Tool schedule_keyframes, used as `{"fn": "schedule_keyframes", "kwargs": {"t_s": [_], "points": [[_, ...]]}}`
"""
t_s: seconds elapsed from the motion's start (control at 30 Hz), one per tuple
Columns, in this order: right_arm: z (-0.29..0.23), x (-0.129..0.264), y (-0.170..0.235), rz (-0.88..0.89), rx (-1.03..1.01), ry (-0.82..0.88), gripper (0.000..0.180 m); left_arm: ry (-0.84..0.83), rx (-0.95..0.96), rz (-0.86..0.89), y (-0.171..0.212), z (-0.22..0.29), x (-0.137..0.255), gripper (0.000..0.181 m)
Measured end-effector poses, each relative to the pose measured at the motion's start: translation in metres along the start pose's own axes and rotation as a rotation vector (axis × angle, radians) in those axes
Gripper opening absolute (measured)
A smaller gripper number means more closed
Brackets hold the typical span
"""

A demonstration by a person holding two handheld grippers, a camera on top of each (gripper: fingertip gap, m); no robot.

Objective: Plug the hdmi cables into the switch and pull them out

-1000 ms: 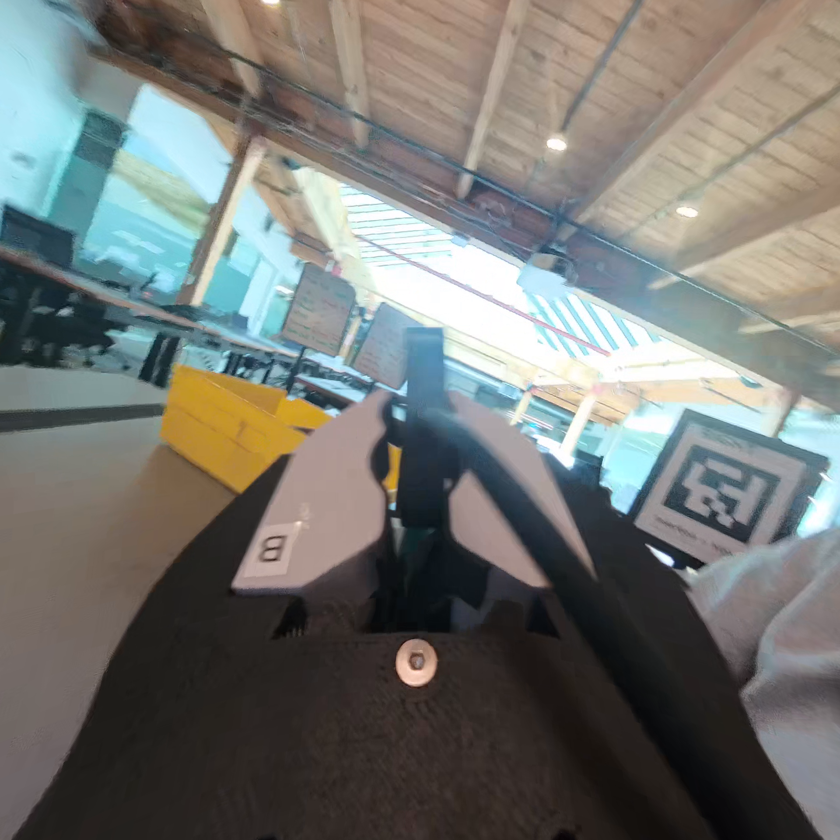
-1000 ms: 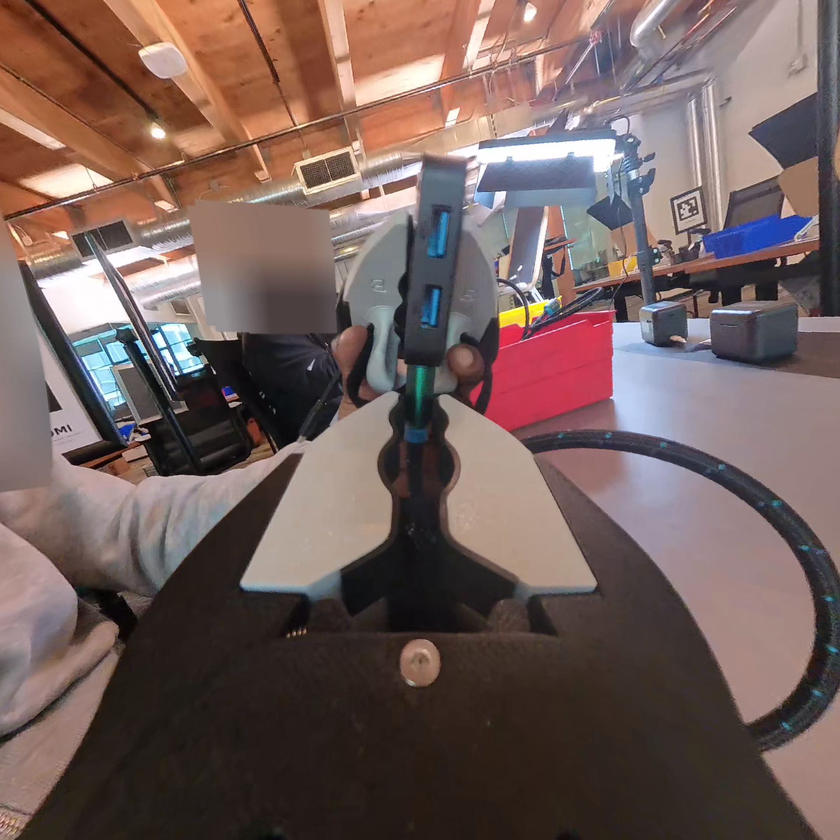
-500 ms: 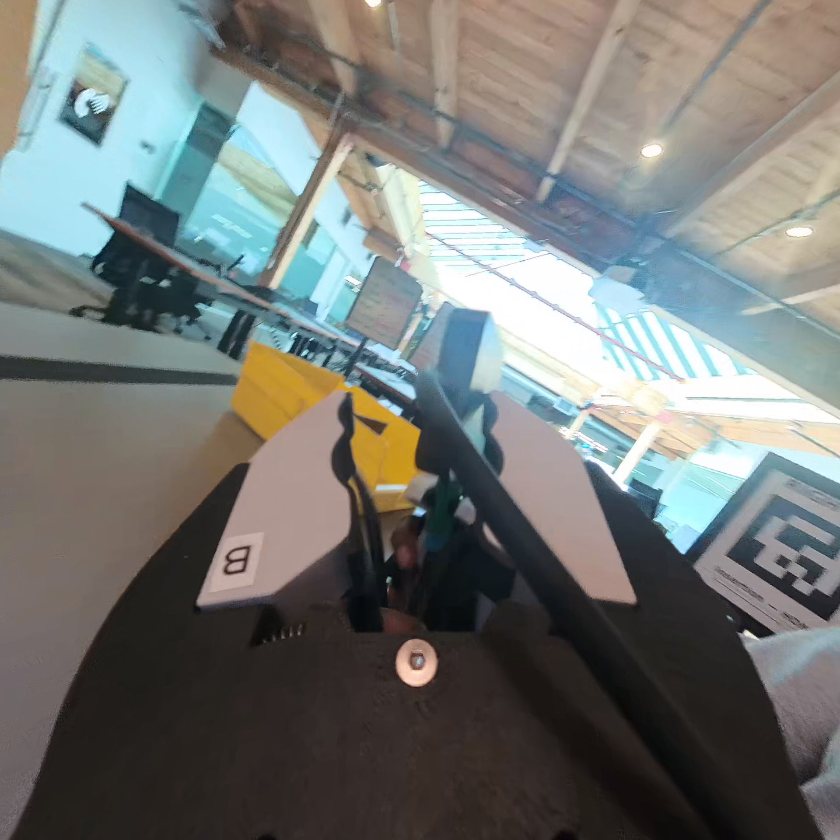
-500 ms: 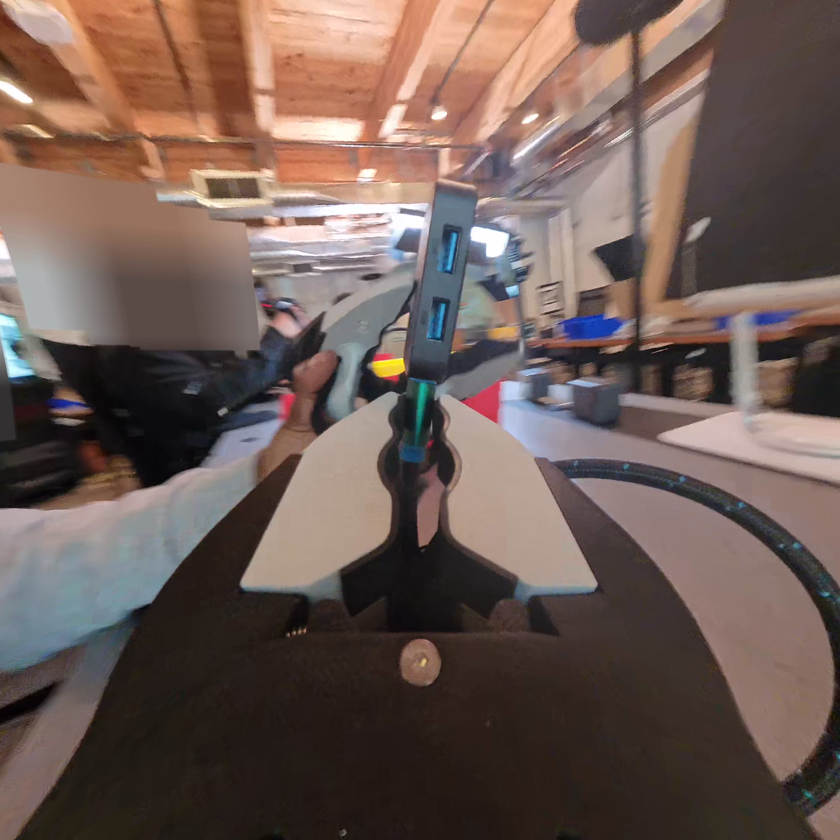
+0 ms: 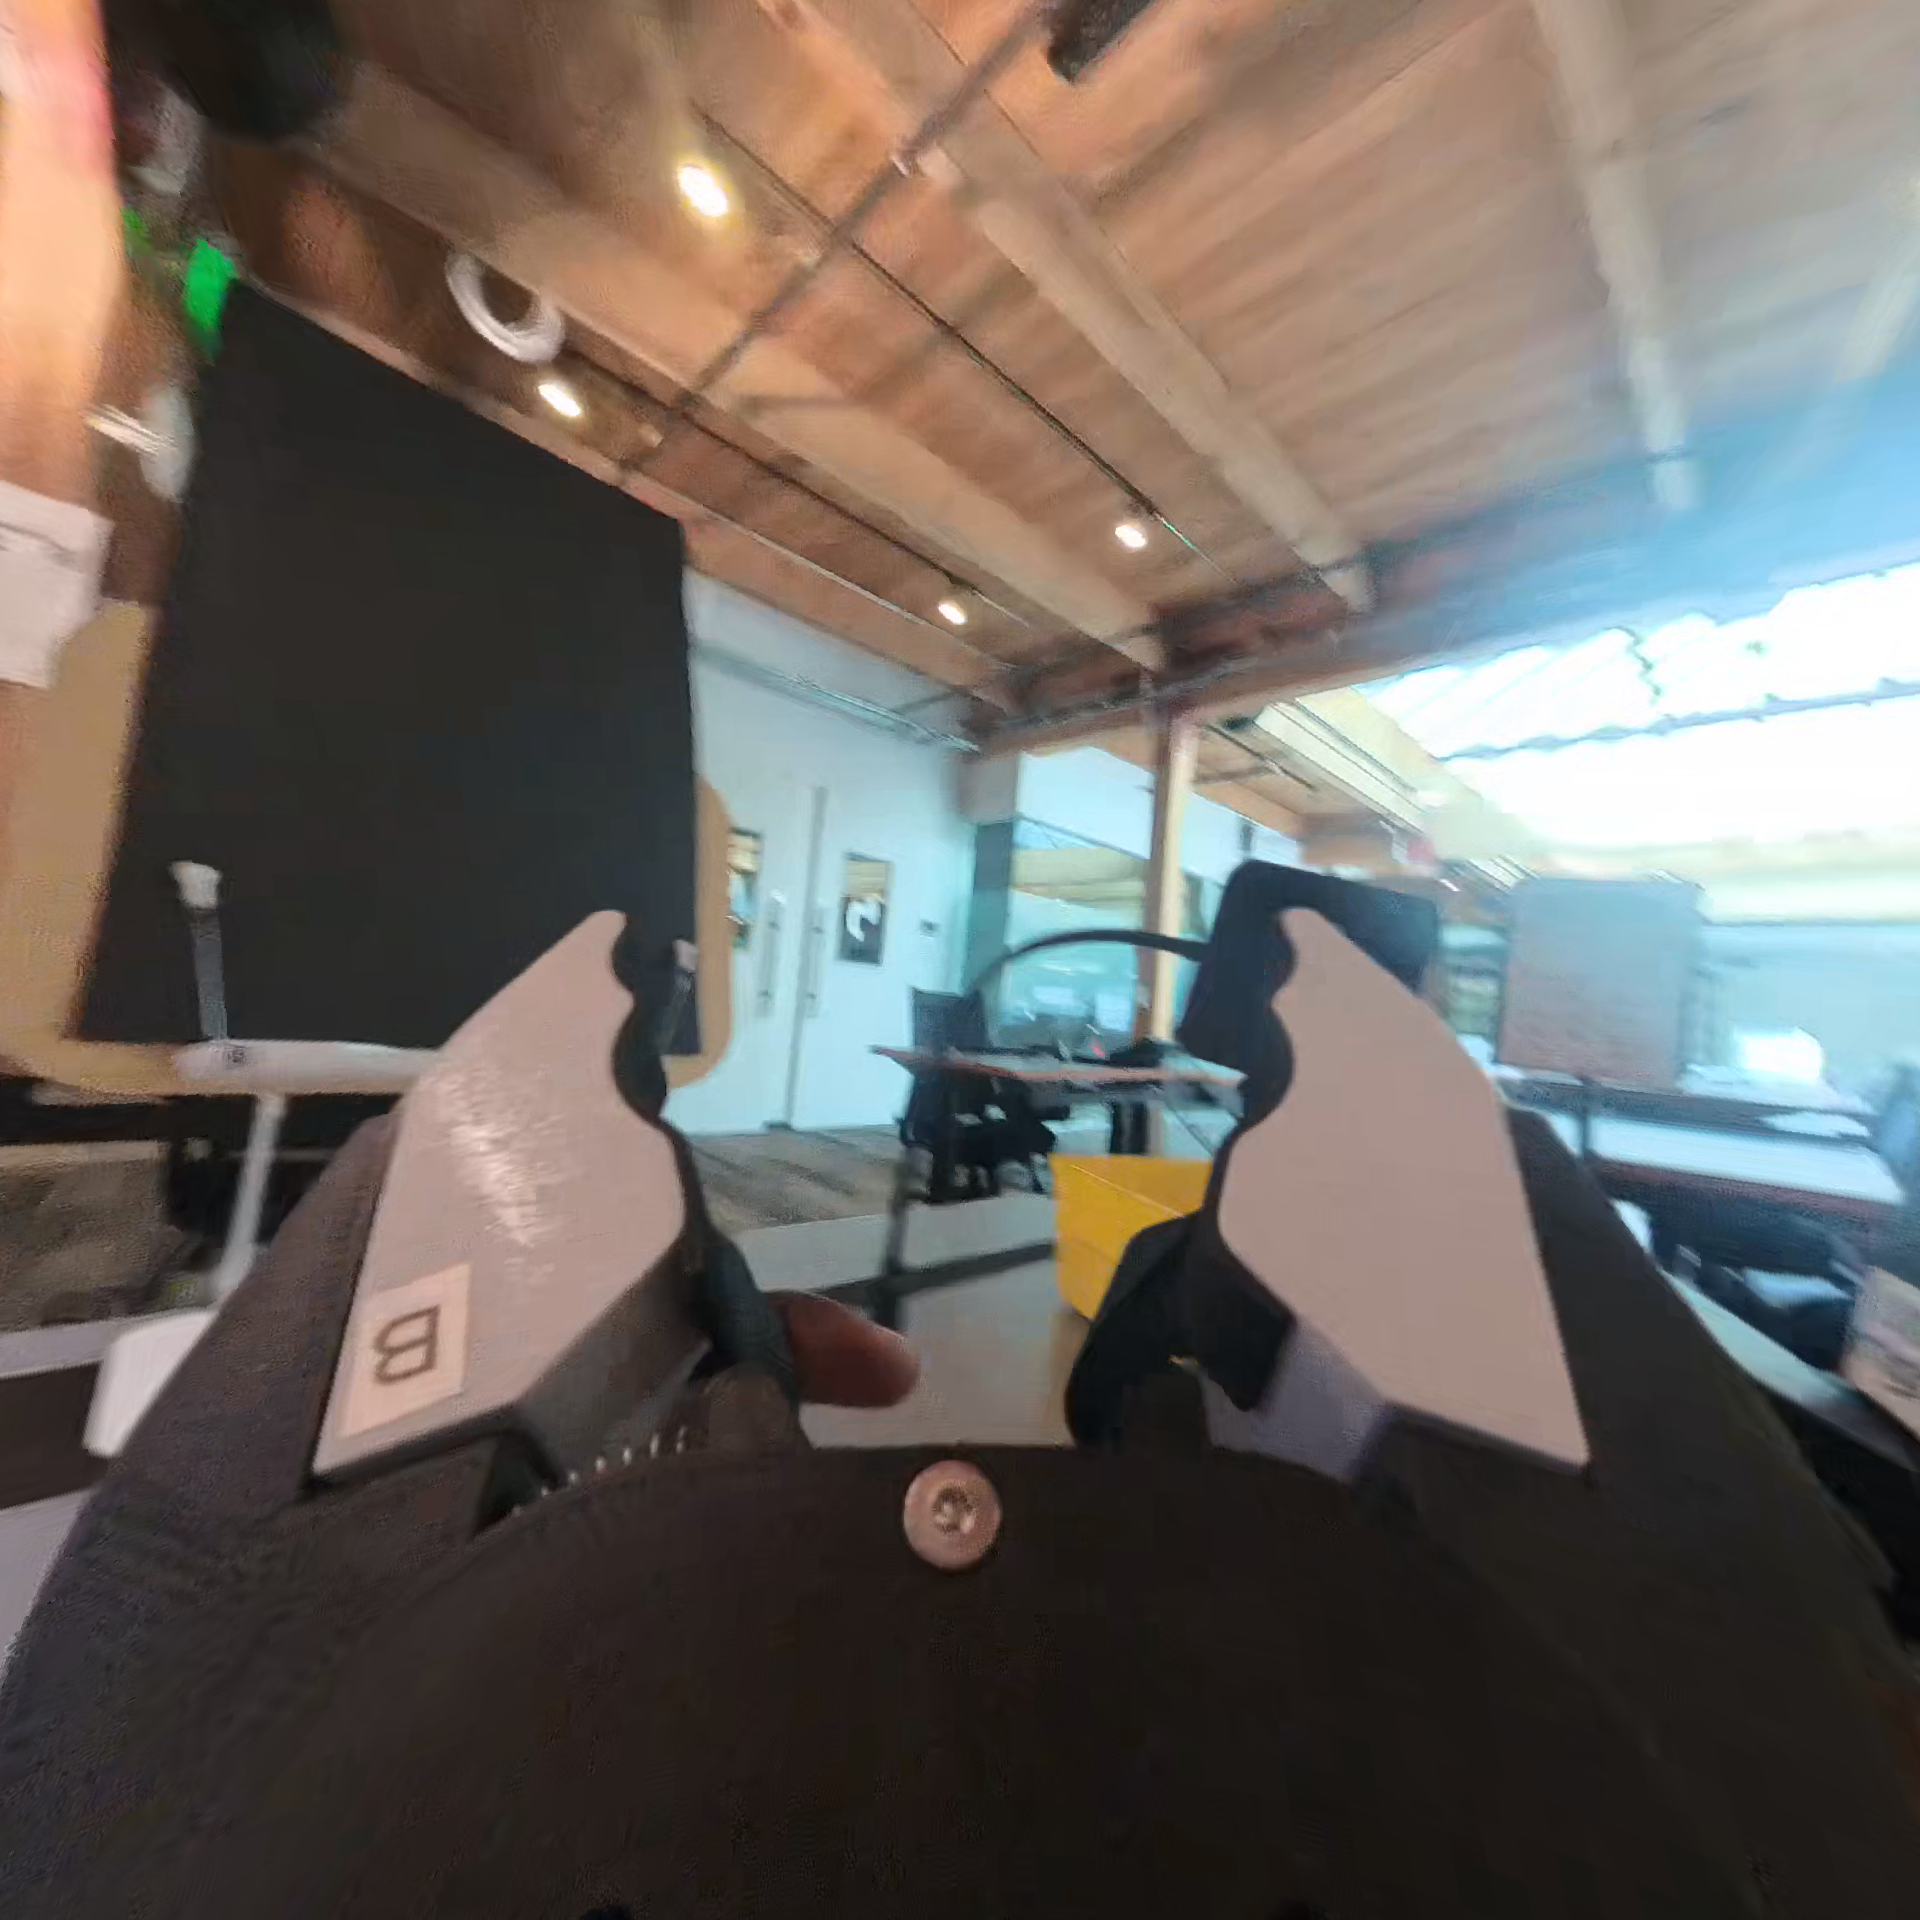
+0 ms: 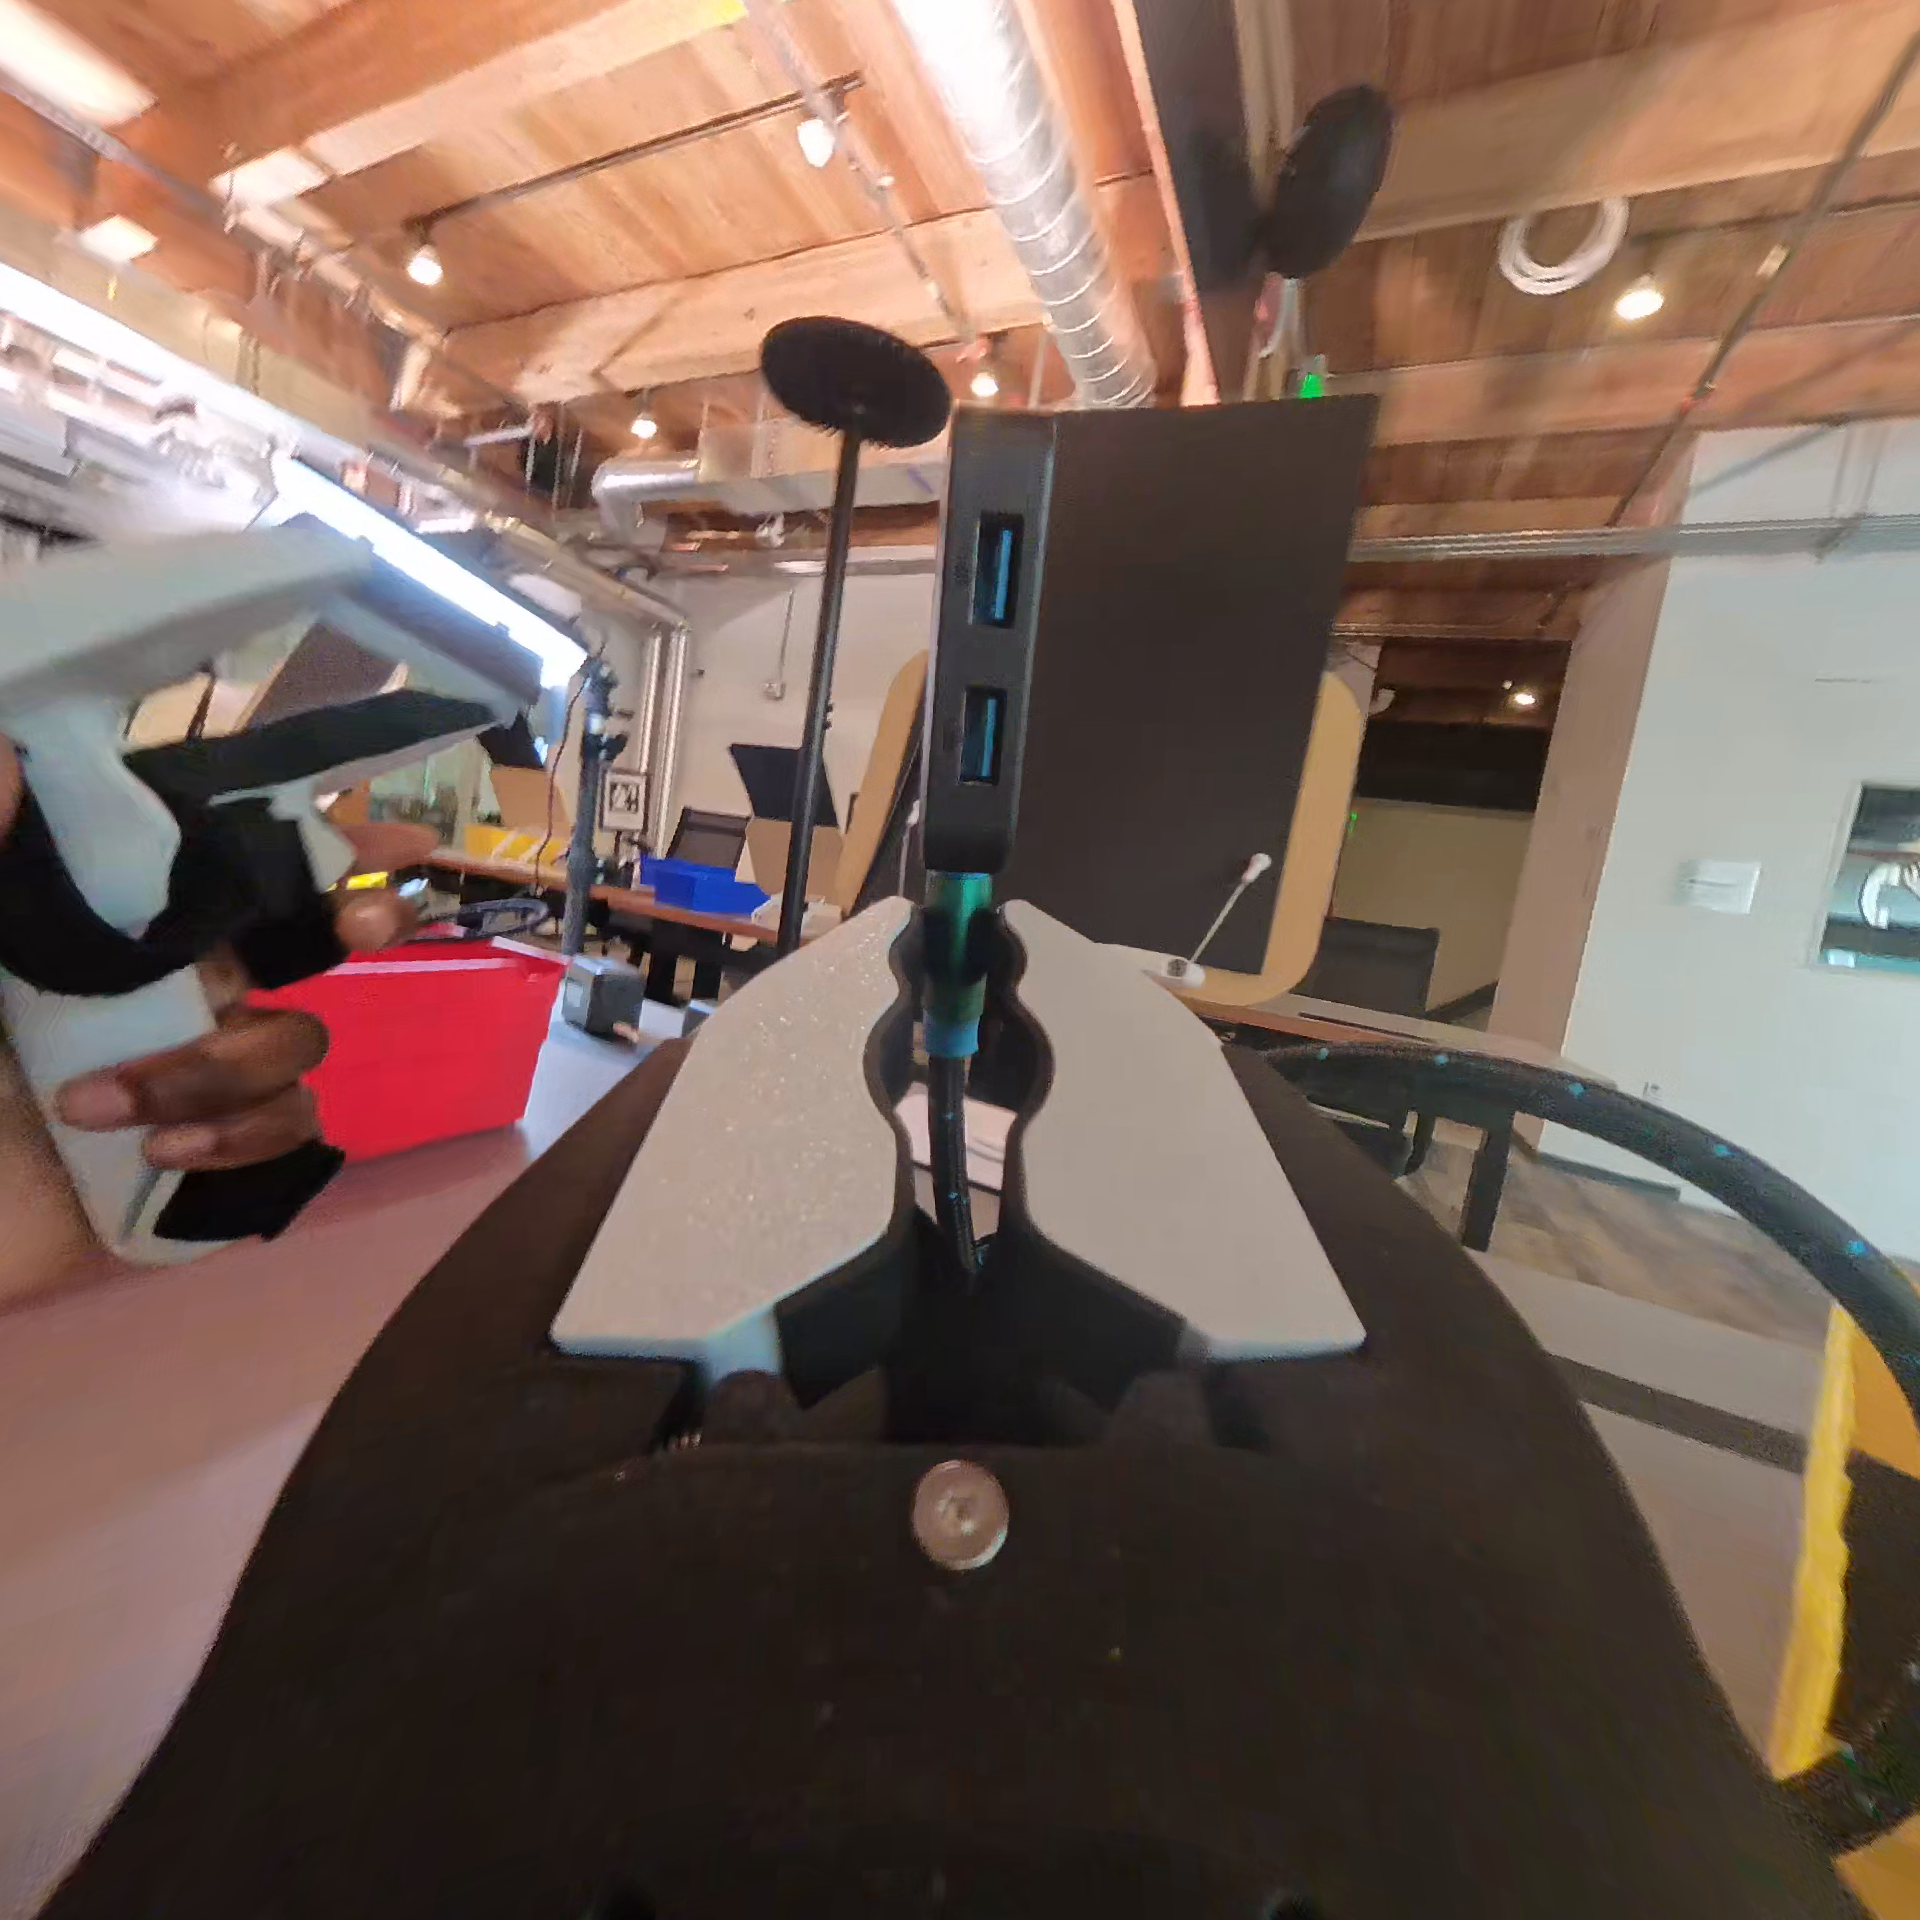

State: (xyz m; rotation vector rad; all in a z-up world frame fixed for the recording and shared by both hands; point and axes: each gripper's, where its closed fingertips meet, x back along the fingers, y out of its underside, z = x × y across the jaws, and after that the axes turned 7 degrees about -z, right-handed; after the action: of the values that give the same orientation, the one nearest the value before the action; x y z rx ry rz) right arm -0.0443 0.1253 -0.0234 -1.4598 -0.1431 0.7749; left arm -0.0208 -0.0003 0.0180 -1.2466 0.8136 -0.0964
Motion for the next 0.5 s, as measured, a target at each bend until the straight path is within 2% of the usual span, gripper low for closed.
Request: {"fn": "schedule_keyframes", "kwargs": {"t_s": [0.03, 0.1, 0.2, 0.33, 0.5], "points": [[-0.009, -0.002, 0.003, -0.014, 0.04, -0.02, 0.011, 0.048, 0.021, -0.033, 0.006, 0.012, -0.003, 0.118], [-0.029, -0.006, 0.012, -0.053, 0.143, -0.061, 0.011, 0.112, 0.013, -0.1, 0.02, 0.033, -0.009, 0.122], [-0.055, -0.01, 0.024, -0.102, 0.288, -0.108, 0.011, 0.13, -0.125, -0.16, 0.033, 0.05, -0.011, 0.121], [-0.076, -0.01, 0.03, -0.115, 0.398, -0.147, 0.011, 0.094, -0.137, -0.172, 0.035, 0.048, -0.01, 0.098], [-0.091, -0.008, 0.032, -0.107, 0.503, -0.171, 0.011, 0.097, -0.044, -0.224, 0.044, 0.037, -0.011, 0.081]]}}
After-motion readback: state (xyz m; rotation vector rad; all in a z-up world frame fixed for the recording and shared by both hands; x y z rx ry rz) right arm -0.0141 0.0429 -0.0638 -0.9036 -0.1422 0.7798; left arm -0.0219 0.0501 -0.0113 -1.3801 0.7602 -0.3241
